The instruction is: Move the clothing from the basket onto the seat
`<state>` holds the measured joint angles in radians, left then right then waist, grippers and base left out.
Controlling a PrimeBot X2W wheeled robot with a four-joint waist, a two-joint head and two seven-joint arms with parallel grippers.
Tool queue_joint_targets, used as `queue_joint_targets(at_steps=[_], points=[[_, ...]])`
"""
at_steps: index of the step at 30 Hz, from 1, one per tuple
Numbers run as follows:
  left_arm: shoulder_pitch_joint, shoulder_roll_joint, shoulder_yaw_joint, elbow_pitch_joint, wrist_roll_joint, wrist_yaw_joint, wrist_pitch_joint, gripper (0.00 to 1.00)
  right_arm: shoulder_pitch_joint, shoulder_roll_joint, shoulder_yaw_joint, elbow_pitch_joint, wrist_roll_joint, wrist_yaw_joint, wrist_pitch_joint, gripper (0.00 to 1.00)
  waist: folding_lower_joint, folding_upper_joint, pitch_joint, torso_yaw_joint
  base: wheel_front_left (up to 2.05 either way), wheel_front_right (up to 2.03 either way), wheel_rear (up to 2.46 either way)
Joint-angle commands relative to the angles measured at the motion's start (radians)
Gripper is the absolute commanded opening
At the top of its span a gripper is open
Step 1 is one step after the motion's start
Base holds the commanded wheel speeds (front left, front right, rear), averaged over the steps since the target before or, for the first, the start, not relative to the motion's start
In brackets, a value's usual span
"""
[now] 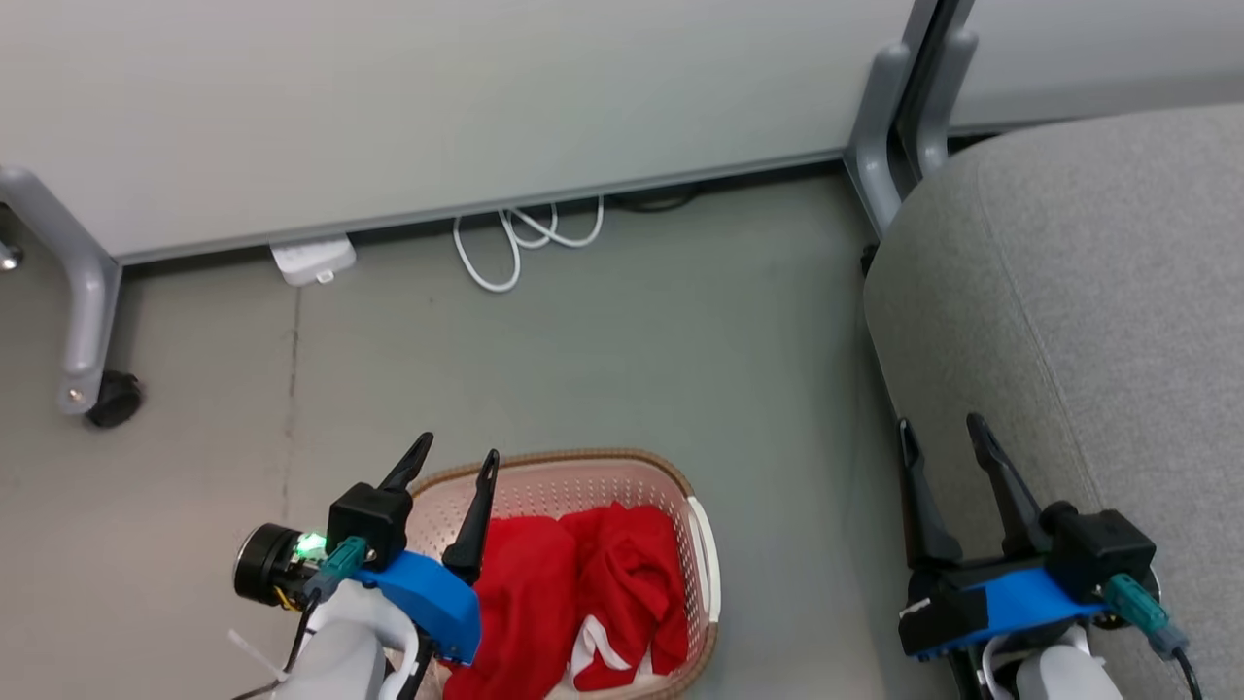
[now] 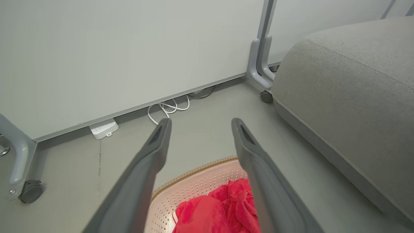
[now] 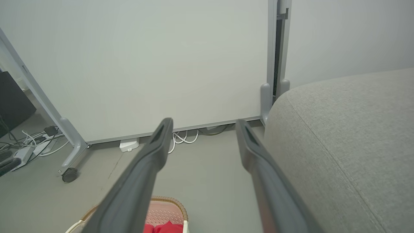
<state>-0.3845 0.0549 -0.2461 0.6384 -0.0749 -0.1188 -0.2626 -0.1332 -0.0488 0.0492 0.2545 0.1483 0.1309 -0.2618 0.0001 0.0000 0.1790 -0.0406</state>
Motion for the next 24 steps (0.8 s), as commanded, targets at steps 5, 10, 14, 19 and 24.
queue_joint_targets(at_steps=[5,10,14,19,24], points=[[-0.090,0.024,-0.056,0.127,0.020,-0.010,-0.004,1.00,-0.056,-0.003,0.005,-0.014,-0.003,0.000,-0.003,1.00,-0.0001,0.0000,0.105,-0.034,0.00,0.00,0.00],[-0.164,0.029,-0.122,0.269,0.015,-0.012,-0.004,1.00,-0.094,-0.003,0.010,-0.023,0.001,0.000,-0.003,1.00,-0.0001,0.0000,0.172,-0.049,0.00,0.00,0.00],[-0.239,0.029,-0.210,0.390,-0.014,-0.013,-0.004,1.00,-0.132,-0.003,0.015,-0.031,0.010,0.000,-0.003,1.00,-0.0001,0.0000,0.243,-0.062,0.00,0.00,0.00],[-0.299,0.031,-0.285,0.489,-0.042,-0.012,0.002,1.00,-0.168,-0.003,0.029,-0.040,0.013,0.000,-0.003,1.00,-0.0001,0.0000,0.312,-0.079,0.00,0.00,0.00],[-0.346,0.040,-0.337,0.565,-0.072,-0.011,0.017,1.00,-0.205,-0.003,0.037,-0.052,0.011,0.000,-0.003,1.00,-0.0001,0.0000,0.376,-0.095,0.00,0.00,0.00]])
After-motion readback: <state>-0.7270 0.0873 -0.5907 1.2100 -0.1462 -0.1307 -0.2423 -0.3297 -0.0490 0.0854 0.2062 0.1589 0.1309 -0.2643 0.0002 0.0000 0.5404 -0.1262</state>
